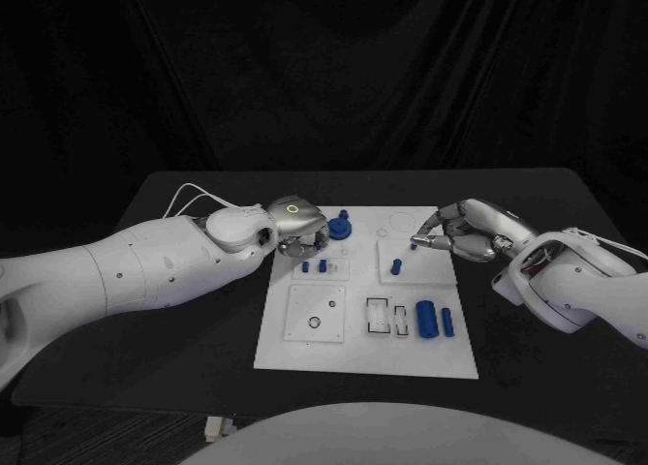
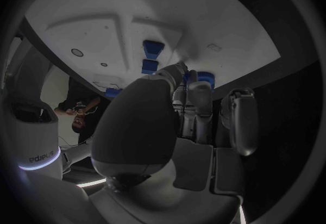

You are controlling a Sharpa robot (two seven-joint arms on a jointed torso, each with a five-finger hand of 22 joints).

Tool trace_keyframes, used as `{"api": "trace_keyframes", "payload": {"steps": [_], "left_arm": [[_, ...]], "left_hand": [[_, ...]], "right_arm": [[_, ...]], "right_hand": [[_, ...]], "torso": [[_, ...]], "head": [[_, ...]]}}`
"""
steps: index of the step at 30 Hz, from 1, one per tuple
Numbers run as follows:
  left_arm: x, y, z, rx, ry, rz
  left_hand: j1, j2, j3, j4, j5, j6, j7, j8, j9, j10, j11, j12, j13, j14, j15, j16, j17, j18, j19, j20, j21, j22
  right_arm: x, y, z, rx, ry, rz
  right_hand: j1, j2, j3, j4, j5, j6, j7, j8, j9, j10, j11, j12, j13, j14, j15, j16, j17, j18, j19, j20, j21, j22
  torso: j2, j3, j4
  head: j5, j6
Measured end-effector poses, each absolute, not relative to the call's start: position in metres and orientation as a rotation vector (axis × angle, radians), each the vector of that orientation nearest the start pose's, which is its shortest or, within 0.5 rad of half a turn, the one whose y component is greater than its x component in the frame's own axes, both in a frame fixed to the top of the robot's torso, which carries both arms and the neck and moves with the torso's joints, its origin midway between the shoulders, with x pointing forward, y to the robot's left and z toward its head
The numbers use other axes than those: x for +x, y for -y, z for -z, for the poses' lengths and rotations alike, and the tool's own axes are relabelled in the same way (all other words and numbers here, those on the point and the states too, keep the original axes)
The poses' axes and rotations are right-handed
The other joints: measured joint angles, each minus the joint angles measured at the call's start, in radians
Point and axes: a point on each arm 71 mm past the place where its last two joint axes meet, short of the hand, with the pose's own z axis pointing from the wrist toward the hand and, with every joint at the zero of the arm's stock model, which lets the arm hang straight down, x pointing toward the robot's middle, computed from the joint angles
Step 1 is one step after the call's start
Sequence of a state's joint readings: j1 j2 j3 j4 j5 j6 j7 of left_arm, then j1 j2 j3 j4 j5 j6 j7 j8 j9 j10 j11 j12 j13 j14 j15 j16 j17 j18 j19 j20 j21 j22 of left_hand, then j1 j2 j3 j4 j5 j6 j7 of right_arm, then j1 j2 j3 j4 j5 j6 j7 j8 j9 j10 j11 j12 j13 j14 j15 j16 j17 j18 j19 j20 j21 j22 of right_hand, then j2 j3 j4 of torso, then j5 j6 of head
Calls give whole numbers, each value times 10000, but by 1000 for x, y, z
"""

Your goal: Assemble the parts on the task board

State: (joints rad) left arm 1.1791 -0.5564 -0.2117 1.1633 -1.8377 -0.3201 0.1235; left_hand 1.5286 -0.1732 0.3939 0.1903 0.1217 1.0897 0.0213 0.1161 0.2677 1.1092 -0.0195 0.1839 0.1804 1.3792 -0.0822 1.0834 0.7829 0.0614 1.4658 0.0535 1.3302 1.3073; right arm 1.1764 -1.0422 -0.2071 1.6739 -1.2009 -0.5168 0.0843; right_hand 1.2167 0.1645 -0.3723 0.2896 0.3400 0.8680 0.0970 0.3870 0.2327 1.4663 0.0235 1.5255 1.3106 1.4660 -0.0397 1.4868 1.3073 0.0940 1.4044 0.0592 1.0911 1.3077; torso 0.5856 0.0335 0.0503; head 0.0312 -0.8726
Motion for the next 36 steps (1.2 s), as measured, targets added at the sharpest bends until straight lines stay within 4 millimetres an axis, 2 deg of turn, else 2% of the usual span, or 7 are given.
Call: {"api": "trace_keyframes", "payload": {"steps": [32,36], "left_arm": [[500,-138,273,7996,-16325,5639],[499,-137,275,8018,-16330,5680]], "left_hand": [[4,2,96,-96,36,-91,-16,-66,-16,290,-35,-34,86,-35,35,-32,-25,0,0,0,-46,0],[63,60,108,-109,31,-111,-37,-67,-29,290,-36,-28,94,-35,35,-32,-33,0,0,0,-45,0]], "right_arm": [[422,253,227,626,-16755,-8100],[422,253,227,630,-16759,-8095]], "right_hand": [[57,57,0,0,0,0,0,0,7,0,0,-15,-5,12,-11,0,0,0,0,0,0,-3],[57,57,0,0,0,0,0,0,7,-1,0,-17,-5,27,-26,0,0,0,0,0,0,-3]], "torso": [[0,1,-1],[0,1,-1]], "head": [[13,0],[16,0]]}}
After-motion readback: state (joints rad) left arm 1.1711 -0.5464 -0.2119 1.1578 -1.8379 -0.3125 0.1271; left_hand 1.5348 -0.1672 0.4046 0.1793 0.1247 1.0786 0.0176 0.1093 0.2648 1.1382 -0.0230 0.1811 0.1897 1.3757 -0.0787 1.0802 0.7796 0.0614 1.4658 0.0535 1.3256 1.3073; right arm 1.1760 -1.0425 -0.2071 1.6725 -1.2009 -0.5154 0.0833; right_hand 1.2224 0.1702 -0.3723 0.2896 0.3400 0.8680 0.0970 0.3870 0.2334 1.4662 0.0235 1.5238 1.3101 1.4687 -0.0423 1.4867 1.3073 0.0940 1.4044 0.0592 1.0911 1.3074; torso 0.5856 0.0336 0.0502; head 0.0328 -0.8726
